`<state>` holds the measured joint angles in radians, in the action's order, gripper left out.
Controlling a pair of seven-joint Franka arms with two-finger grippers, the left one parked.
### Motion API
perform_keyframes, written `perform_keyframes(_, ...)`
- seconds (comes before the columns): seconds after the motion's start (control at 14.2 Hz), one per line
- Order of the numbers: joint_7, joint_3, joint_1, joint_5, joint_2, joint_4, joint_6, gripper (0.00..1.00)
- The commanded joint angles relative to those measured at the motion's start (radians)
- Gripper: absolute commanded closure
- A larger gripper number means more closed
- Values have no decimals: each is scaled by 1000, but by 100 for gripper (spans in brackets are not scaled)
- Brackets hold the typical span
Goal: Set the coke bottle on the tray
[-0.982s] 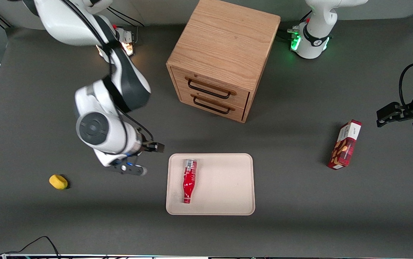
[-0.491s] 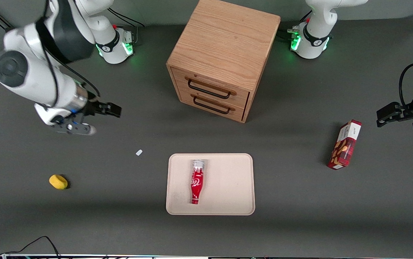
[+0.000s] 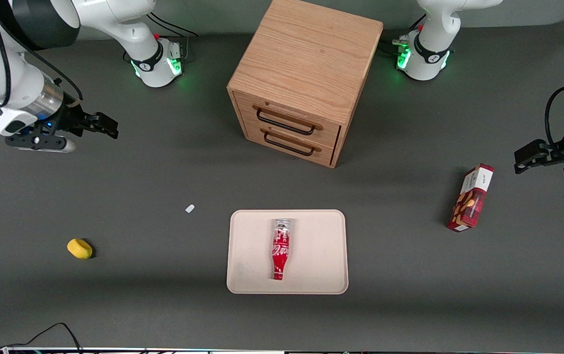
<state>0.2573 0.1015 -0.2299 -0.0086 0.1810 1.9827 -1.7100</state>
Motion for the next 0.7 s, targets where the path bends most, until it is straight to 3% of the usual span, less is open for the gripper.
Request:
perform_keyframes(0.0,-19,-16,26,-17,8,6,-23,0)
perform_keyframes(0.63,-18,-16,61,-7,-3,-30,18,0)
